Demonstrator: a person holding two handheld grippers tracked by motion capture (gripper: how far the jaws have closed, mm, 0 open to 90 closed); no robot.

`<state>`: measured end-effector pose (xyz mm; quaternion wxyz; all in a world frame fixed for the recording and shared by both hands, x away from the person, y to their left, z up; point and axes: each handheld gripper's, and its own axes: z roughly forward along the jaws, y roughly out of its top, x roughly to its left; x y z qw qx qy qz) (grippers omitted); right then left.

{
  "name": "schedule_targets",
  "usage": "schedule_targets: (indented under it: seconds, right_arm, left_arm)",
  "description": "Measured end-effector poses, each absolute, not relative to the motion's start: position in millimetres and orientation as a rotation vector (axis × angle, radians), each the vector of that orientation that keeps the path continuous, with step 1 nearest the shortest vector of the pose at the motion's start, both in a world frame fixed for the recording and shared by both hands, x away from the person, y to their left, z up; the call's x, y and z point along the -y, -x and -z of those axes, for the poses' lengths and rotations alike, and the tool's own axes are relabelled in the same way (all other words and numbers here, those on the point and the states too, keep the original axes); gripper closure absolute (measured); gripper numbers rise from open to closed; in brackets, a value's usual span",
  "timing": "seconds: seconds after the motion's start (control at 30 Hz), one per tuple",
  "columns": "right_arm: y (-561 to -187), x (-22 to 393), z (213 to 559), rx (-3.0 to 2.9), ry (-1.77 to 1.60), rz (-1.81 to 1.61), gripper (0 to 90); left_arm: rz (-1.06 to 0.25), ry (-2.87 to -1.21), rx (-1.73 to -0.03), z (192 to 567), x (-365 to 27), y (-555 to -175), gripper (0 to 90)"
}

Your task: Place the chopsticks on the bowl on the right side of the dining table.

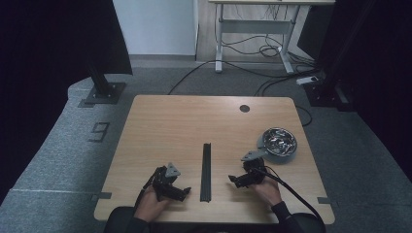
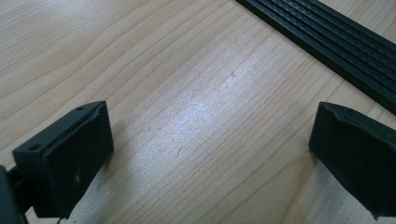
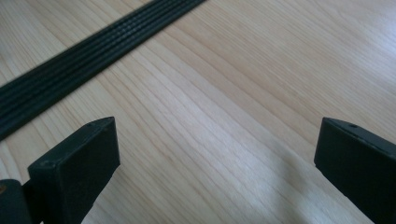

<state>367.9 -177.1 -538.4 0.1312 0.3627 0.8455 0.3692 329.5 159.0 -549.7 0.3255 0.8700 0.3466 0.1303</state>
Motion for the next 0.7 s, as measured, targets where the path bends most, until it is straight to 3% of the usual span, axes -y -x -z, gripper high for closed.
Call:
schedule_targets:
  seconds: [0.7]
  right_arm:
    - [-379.0,130.8,532.8,-2.492,-0.99,-1.125,0.0]
  left_arm:
    - [-0.342,-2.281,-0.908,549.7,-159.0,-329.5,0.0]
